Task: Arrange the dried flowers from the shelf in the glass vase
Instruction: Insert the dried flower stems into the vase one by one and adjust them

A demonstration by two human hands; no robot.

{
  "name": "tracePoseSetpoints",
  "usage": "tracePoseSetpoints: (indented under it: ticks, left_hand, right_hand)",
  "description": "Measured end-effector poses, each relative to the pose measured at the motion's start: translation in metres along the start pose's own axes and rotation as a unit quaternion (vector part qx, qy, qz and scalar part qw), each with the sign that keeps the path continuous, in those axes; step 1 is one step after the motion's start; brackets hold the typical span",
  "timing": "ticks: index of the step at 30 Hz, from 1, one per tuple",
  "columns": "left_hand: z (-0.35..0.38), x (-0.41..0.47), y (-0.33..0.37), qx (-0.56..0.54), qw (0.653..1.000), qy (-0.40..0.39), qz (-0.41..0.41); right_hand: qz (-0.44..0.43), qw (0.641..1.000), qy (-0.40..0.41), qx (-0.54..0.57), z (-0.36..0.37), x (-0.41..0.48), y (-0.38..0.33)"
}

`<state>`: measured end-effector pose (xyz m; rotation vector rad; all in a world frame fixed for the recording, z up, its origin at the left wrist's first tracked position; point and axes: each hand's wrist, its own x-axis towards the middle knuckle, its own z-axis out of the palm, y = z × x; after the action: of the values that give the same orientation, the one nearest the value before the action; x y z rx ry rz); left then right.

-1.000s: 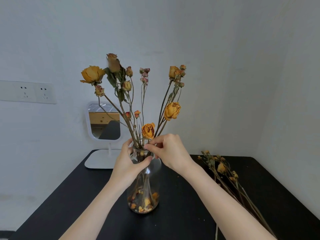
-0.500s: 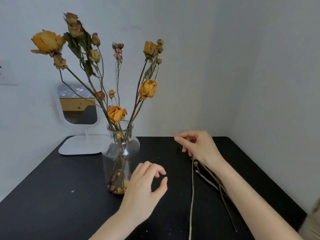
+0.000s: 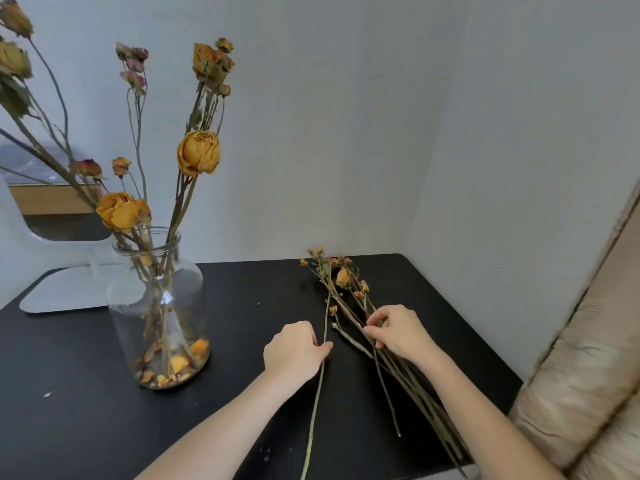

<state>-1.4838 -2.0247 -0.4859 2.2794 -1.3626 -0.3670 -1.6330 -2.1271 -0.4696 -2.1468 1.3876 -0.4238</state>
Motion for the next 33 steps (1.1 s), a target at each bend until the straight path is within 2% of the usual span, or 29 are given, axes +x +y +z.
tracePoseSetpoints:
  ticks: [7, 13, 20, 33]
  left_hand:
    - [0.007, 0.01, 0.011, 0.018, 0.999, -0.009, -0.032]
    - [0.0, 0.011, 0.01, -0.062, 0.997, -0.009, -0.05]
    - [-0.008, 0.006, 0.005, -0.093, 0.995, 0.018, -0.043]
    - [-0.009, 0.008, -0.005, -0.123, 0.991, 0.001, -0.061]
  right_hand:
    - [0.025, 0.997, 0.035, -0.057, -0.001, 0.007, -0.003]
    - [0.043, 0.991, 0.01, -0.129, 0.006, 0.009, -0.011]
    - [0.047, 0.99, 0.022, -0.134, 0.011, 0.013, -0.013]
    - [0.038, 0.993, 0.074, -0.084, 0.007, 0.014, -0.012]
